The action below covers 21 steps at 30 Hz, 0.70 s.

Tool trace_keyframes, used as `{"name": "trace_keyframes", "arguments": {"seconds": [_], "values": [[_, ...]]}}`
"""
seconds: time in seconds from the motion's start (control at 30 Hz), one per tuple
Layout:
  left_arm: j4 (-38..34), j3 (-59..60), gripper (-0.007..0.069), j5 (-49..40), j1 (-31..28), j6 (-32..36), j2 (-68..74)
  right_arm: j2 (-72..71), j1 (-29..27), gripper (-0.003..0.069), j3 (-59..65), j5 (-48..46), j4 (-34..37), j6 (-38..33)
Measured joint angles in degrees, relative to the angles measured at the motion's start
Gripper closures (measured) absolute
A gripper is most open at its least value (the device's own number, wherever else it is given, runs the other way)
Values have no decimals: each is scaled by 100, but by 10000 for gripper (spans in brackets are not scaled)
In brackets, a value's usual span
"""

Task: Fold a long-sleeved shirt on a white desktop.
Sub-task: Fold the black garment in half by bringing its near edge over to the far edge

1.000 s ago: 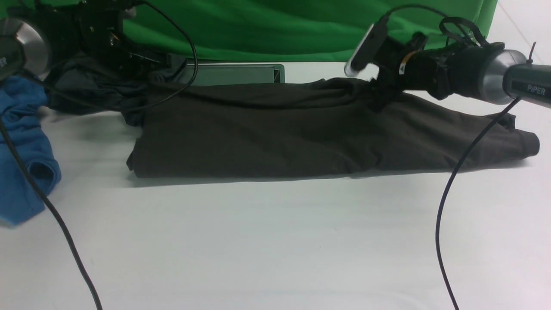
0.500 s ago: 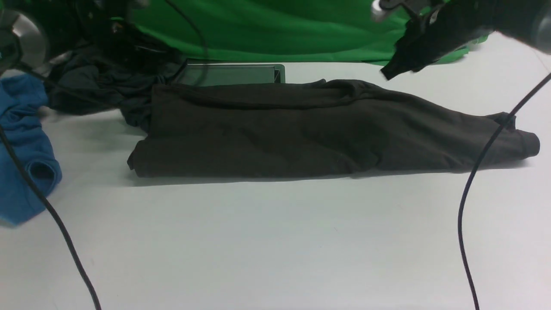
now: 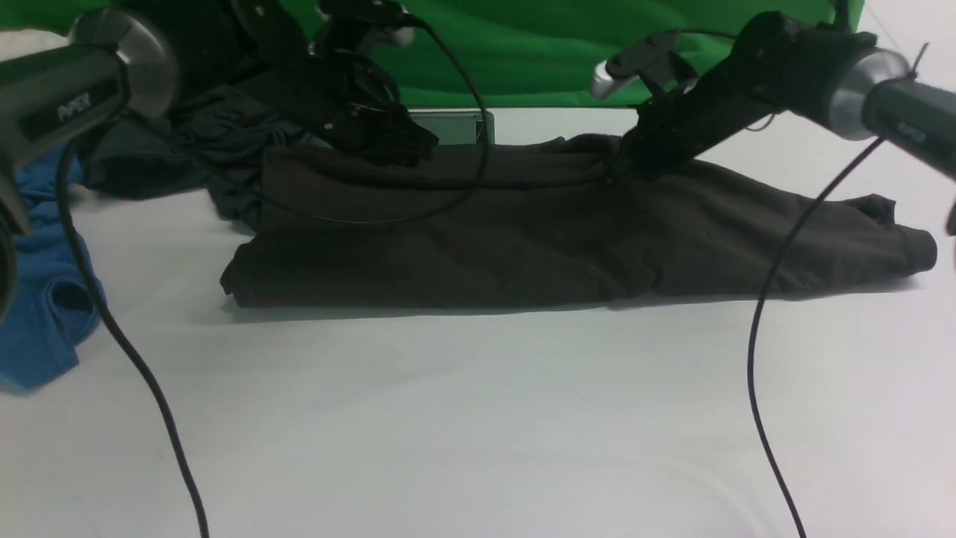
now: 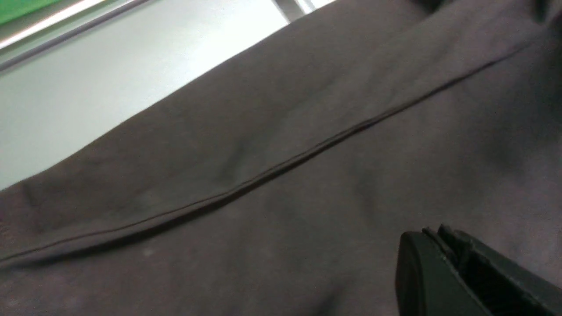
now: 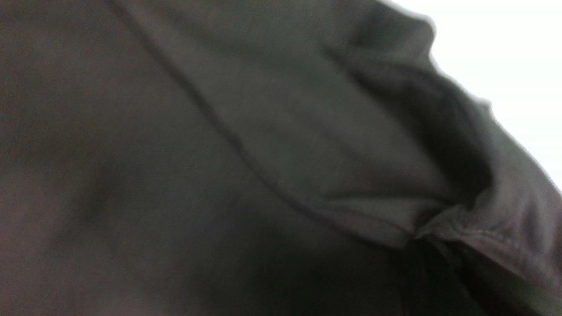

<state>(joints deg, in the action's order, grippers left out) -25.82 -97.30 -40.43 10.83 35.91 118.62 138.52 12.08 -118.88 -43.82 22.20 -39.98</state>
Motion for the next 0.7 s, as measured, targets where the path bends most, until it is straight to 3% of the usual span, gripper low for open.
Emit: {"name": "trace_keyframes", "arguments": {"seconds": [0.1,0.3,0.4,0.6,0.7], "values": [[-5,0,608,0,12,0,0,235,0,645,-303,174,6,101],[51,0,608,-120,12,118,-19,692,-30,644,-573,1713,11,560],[139,0,608,-126,12,410,-37,657,-147,636,-573,1787,23,820],[163,0,608,-103,12,749,-87,157,-643,622,-573,732,4,1054],[221,0,608,204,12,775,-87,-407,-947,618,-573,-510,-13,1090]]}}
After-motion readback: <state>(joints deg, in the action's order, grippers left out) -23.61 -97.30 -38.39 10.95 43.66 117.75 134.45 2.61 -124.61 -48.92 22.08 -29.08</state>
